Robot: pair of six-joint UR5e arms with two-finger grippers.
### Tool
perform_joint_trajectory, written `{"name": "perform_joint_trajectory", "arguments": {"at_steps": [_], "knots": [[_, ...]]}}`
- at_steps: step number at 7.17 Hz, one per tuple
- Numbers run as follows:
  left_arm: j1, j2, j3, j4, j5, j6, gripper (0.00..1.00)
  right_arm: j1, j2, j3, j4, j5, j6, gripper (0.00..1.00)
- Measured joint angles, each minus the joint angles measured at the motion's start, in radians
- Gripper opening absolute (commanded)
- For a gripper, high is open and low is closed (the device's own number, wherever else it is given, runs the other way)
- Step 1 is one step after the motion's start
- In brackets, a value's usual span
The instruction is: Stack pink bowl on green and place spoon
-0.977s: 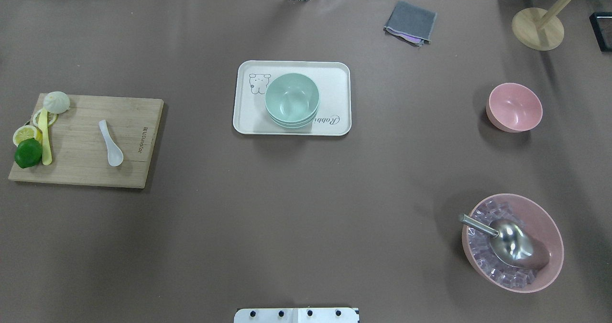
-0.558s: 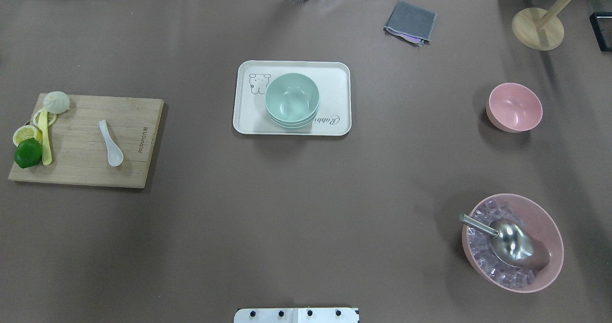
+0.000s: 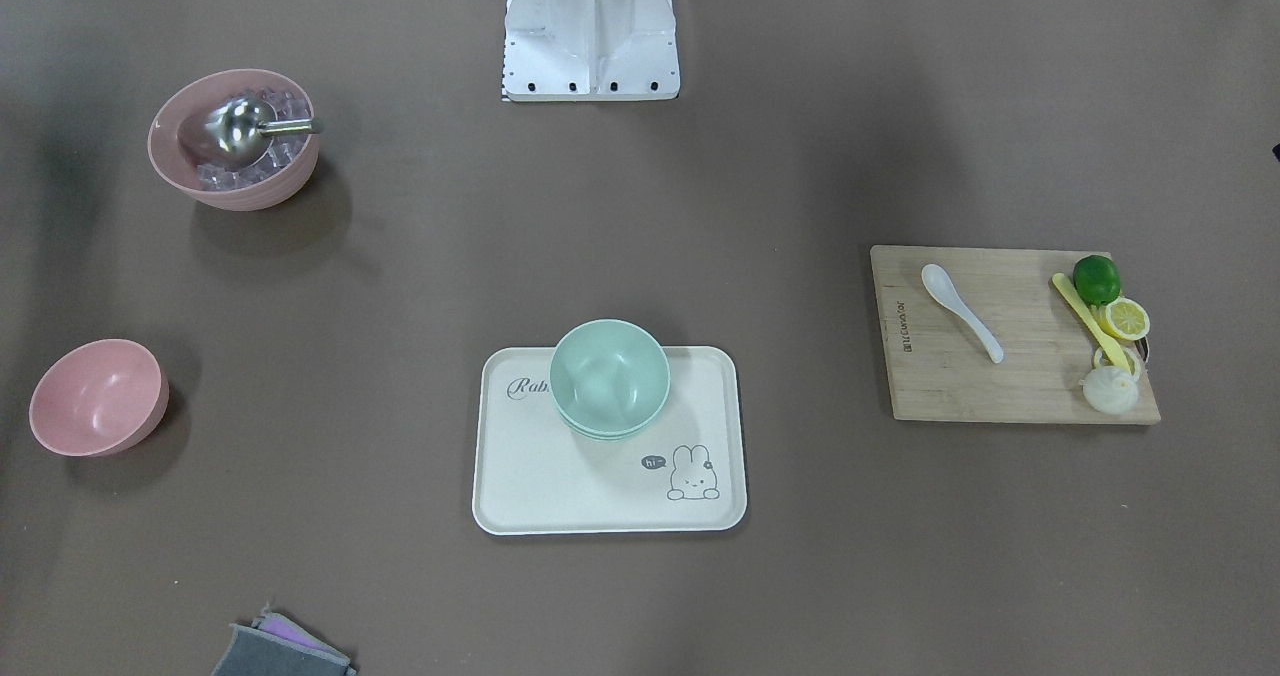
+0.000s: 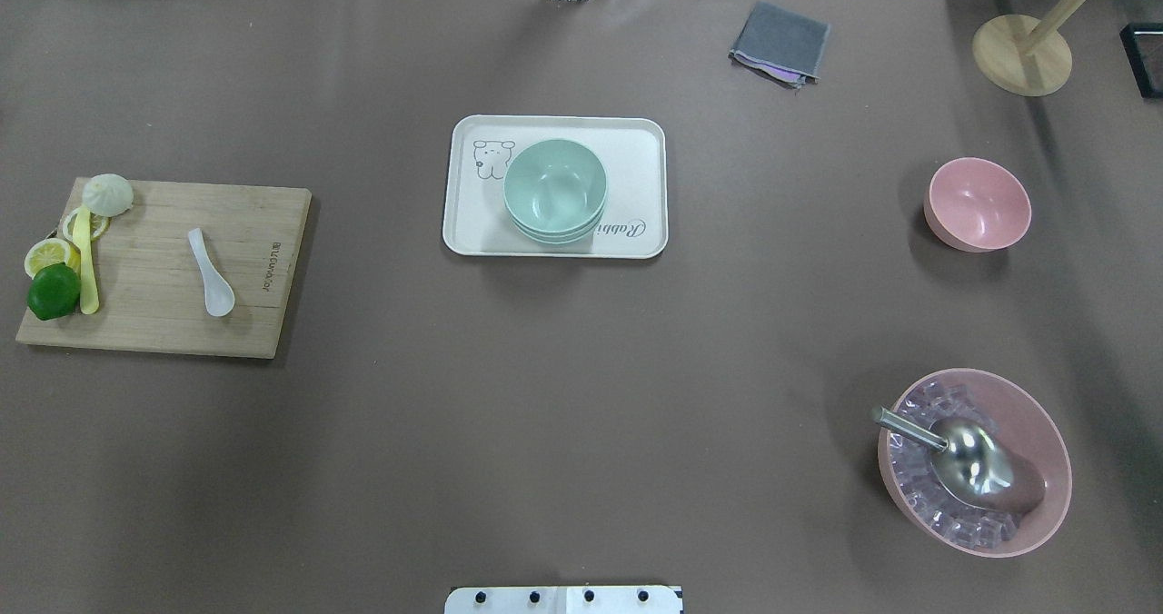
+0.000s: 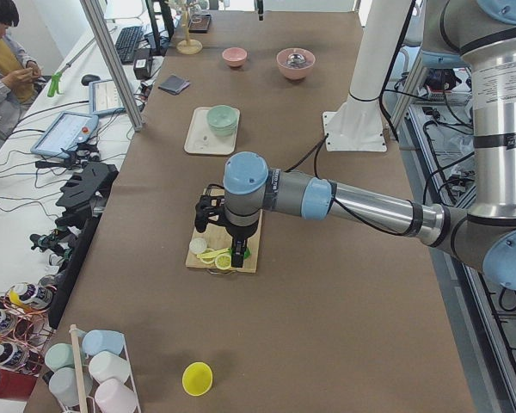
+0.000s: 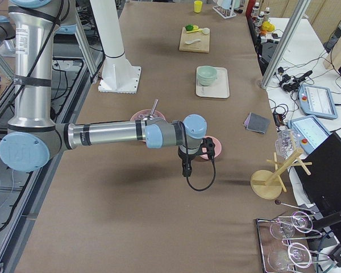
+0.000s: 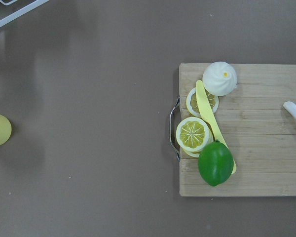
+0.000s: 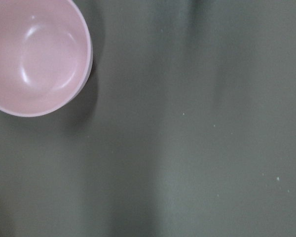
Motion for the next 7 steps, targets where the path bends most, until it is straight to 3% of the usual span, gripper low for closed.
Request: {"name": "perform_joint_trajectory", "arguments": {"at_steps": [2, 4, 5, 6, 7], "knots": [[0.044, -0.018, 0.006, -0.039, -0.003, -0.092, 0.98, -0.050, 0.121, -0.160, 0.128, -0.001, 0.124, 0.94], [0.056, -0.021, 0.005, -0.044, -0.003, -0.108, 0.98, -0.124, 0.216, -0.251, 0.169, -0.006, 0.206, 0.93], [0.062, -0.022, 0.006, -0.044, -0.001, -0.110, 0.98, -0.147, 0.274, -0.315, 0.181, -0.009, 0.216, 0.76], [0.067, -0.022, 0.008, -0.044, 0.000, -0.110, 0.98, -0.160, 0.314, -0.360, 0.186, -0.015, 0.218, 0.17], [0.071, -0.023, 0.010, -0.044, 0.002, -0.110, 0.98, -0.167, 0.331, -0.383, 0.187, -0.021, 0.219, 0.00]]}}
